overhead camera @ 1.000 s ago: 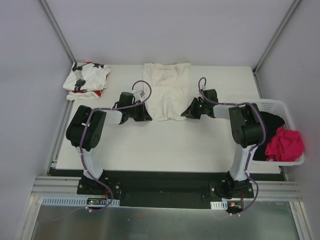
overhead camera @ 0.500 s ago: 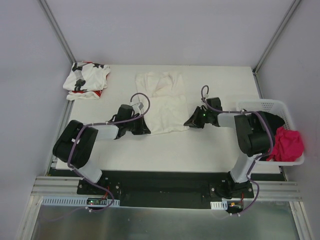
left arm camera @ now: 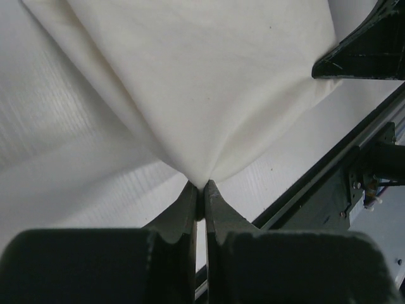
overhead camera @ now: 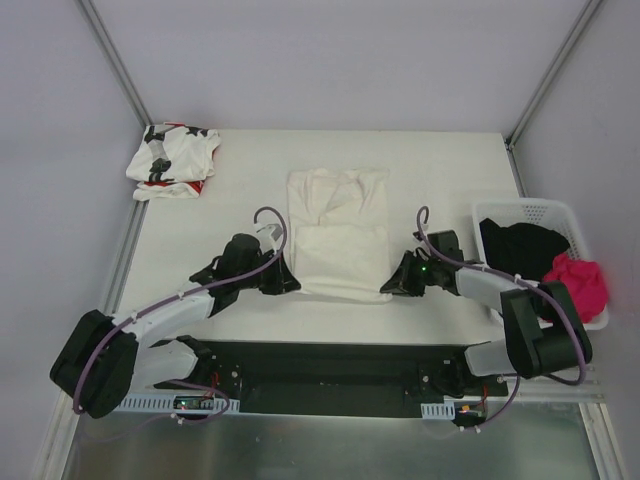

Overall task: Fold and stack the t-shirts
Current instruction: Grab one side of the 2/3 rectangular tshirt with both arms

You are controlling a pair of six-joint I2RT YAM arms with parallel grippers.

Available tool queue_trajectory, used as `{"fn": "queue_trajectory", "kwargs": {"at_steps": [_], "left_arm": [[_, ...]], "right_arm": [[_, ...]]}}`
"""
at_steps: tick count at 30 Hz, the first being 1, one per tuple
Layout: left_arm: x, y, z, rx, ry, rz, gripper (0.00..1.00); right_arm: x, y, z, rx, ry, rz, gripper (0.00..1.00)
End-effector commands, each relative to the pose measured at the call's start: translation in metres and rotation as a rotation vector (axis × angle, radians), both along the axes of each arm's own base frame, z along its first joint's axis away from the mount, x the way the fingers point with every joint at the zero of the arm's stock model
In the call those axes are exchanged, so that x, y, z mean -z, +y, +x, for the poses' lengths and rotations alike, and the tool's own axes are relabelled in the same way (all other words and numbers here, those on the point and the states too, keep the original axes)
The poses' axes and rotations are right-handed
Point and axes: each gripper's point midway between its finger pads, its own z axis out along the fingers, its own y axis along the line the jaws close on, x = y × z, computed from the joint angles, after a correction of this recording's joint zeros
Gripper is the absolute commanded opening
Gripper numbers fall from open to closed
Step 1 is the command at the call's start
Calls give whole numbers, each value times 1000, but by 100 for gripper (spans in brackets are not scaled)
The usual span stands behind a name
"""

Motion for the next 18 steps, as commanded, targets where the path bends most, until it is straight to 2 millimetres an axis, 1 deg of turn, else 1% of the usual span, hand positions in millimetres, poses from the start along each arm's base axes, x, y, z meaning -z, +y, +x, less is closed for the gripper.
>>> {"fn": "queue_trajectory", "kwargs": {"at_steps": [1, 2, 3, 6, 7, 9, 10, 12, 13, 15, 16, 18], "left_arm": [[13, 18, -20, -71, 51, 56, 0], [12, 20, -21, -75, 45, 61, 0], [13, 23, -21, -84, 40, 74, 0], [13, 25, -17, -82, 25, 102, 0], [6, 23, -13, -74, 7, 101, 0], [3, 19, -8, -65, 2, 103, 0], [-6, 16, -2, -60, -24, 97, 0], [-12, 13, 6, -53, -44, 102, 0], [-21, 11, 14, -58, -75, 104, 0], [-27, 9, 21, -59, -100, 112, 0], [-34, 8, 27, -60, -123, 111, 0], [-41, 6, 33, -65, -145, 114, 0]], "right_arm": [[-16, -7, -18, -17, -43, -13, 1], [-18, -10, -19, -9, -45, -28, 1], [-25, -11, -16, -10, -78, -30, 1], [-39, -11, -6, -9, -113, -37, 1], [-42, -10, -3, -10, -123, -35, 1], [-52, -7, 8, -5, -145, -29, 1], [-55, -6, 12, -4, -154, -26, 1], [-65, -3, 25, -1, -188, -21, 1], [-68, -2, 30, 1, -200, -23, 1], [-69, -2, 36, 7, -207, -31, 1], [-74, -2, 41, 8, -223, -32, 1], [-73, -3, 47, 12, -227, -45, 1]]}}
